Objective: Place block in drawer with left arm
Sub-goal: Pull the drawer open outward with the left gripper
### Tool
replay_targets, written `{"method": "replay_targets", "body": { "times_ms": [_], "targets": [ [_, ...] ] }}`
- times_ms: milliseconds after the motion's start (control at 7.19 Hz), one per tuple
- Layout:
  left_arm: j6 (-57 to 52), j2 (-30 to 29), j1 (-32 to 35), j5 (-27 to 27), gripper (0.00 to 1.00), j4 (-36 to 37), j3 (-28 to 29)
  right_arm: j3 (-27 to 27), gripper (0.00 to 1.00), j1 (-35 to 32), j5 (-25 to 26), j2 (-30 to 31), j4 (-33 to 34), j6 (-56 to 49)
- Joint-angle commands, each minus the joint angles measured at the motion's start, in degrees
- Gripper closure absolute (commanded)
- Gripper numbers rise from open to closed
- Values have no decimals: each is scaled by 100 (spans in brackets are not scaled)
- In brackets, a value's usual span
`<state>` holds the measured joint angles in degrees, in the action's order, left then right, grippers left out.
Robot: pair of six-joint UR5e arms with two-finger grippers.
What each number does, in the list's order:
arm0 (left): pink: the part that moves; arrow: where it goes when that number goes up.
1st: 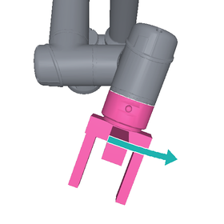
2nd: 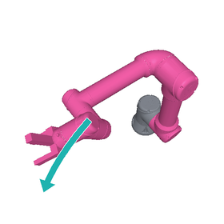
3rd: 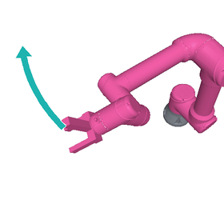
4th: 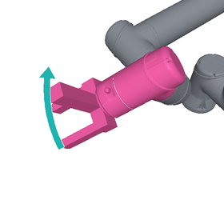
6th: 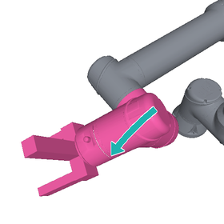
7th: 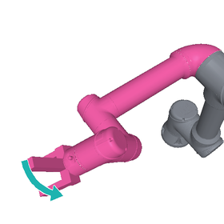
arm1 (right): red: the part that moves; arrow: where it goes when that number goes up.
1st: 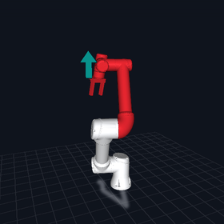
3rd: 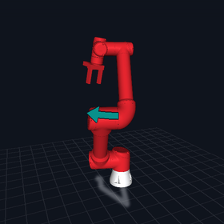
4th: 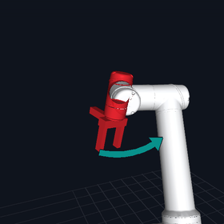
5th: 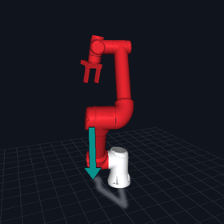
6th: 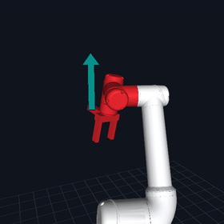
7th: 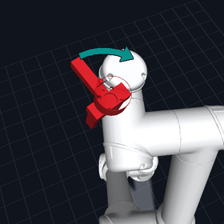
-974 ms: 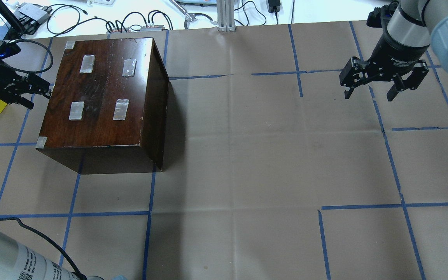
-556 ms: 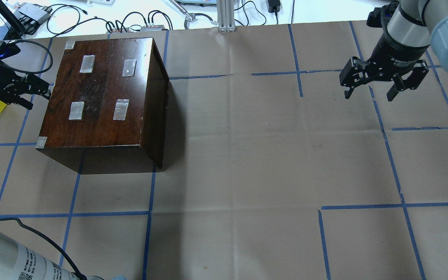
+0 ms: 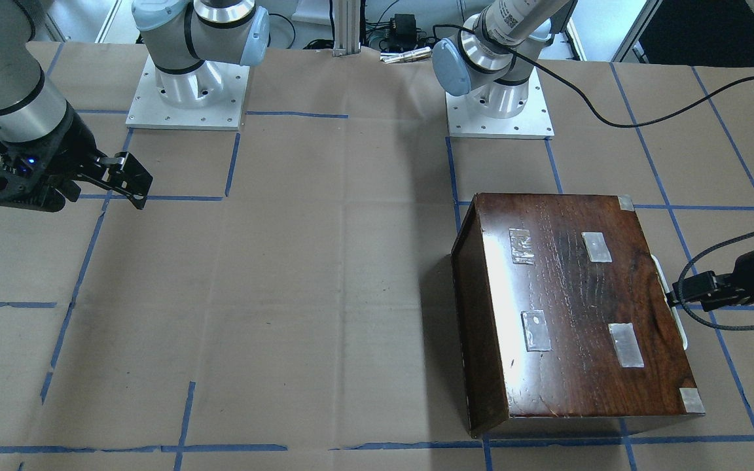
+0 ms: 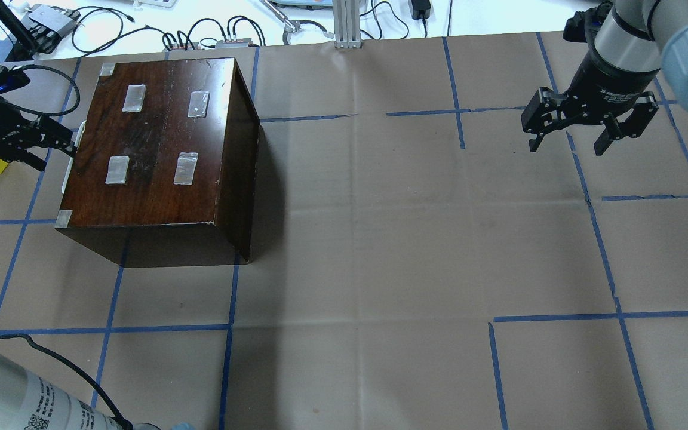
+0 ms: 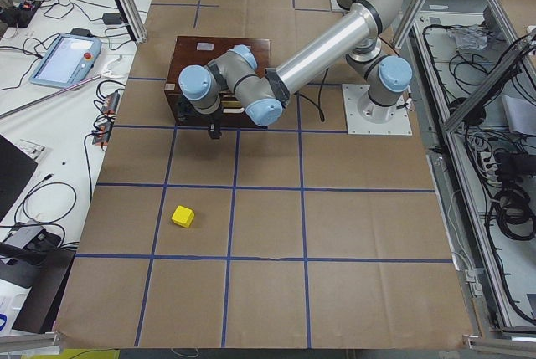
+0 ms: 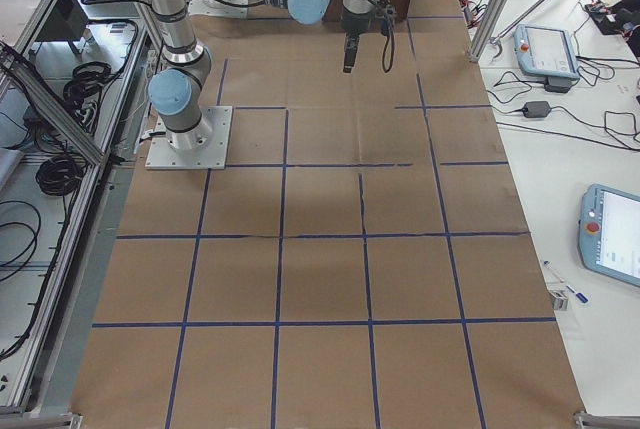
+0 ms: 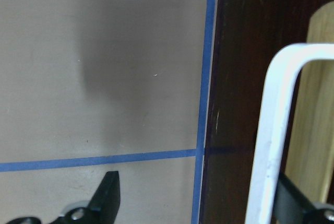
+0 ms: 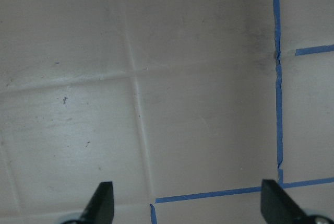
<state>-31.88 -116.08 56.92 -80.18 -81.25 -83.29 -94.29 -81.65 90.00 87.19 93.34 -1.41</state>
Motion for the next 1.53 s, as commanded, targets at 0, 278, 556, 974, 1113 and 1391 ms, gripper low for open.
{"method": "replay_targets", "body": {
  "times_ms": [0,278,556,974,1113,1391],
  "targets": [
    [-3,-2,-23,-296,2,48,32,-1,0,0,0,0,0,0],
    [-3,-11,-84,-612,2,205,49,8,0,0,0,0,0,0],
    [-20,-2,-172,-901,5,329,67,-1,0,0,0,0,0,-9],
    [-116,-11,-374,-1017,5,329,119,-1,0,0,0,0,0,0],
    [-169,-19,-409,-1035,5,329,146,-1,0,0,0,0,0,0],
    [-292,-37,-532,-1070,5,329,146,8,0,0,0,0,0,0]
  ]
}}
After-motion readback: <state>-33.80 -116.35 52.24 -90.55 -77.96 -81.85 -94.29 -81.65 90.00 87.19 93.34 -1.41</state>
